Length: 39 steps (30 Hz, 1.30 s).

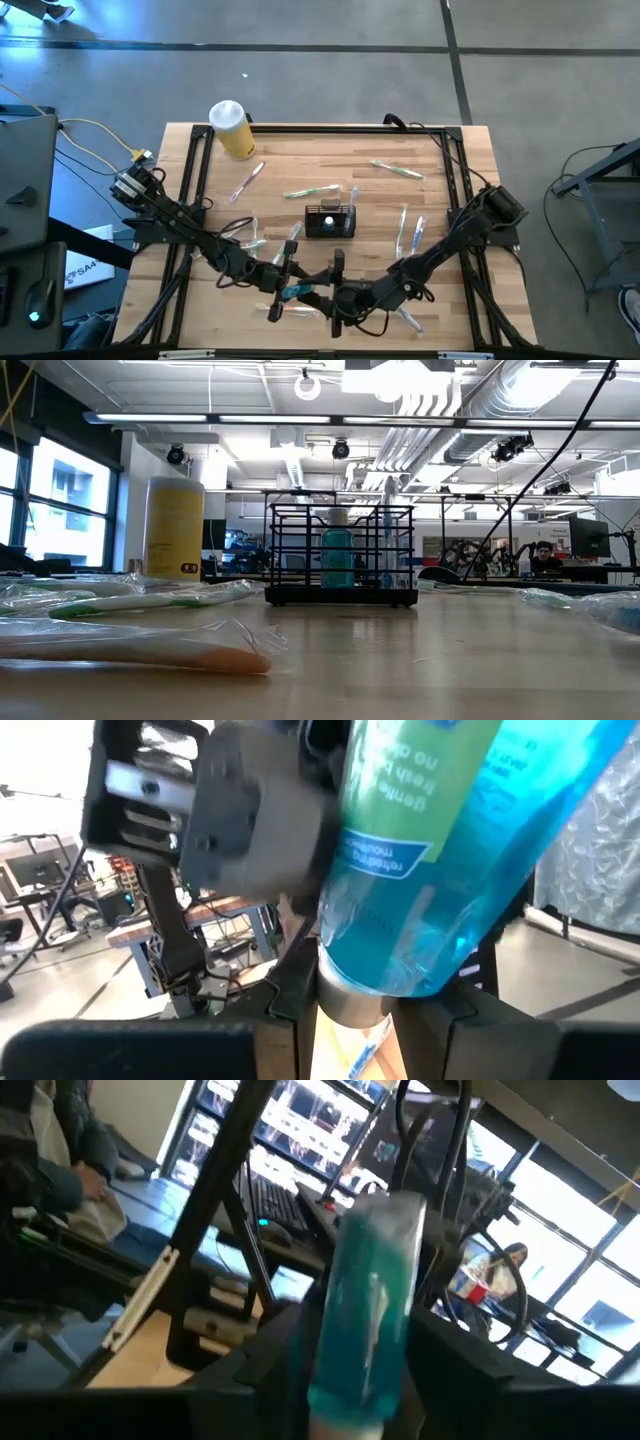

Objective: Pick & Place toothbrushing station
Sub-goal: Put the mouthwash into the wire organizer

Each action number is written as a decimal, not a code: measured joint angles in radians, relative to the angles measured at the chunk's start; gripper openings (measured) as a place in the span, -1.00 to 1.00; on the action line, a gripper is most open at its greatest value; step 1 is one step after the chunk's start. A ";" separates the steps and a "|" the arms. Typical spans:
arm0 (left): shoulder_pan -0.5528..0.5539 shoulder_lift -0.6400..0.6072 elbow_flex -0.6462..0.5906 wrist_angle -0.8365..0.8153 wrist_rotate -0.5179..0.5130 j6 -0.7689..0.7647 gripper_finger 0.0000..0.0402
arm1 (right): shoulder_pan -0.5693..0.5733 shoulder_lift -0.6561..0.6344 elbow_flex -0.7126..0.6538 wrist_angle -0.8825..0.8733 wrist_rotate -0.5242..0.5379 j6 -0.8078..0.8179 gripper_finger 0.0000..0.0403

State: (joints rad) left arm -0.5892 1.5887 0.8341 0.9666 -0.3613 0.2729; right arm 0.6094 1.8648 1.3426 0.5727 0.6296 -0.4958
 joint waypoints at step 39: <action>-0.150 -0.021 0.357 -1.261 -0.781 0.351 -0.55 | 0.249 0.000 -0.001 -0.045 0.803 0.291 -0.14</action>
State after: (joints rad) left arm -0.7390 1.5673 1.1913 -0.2948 -1.1425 0.6236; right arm 0.8581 1.8652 1.3418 0.5277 1.4322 -0.2045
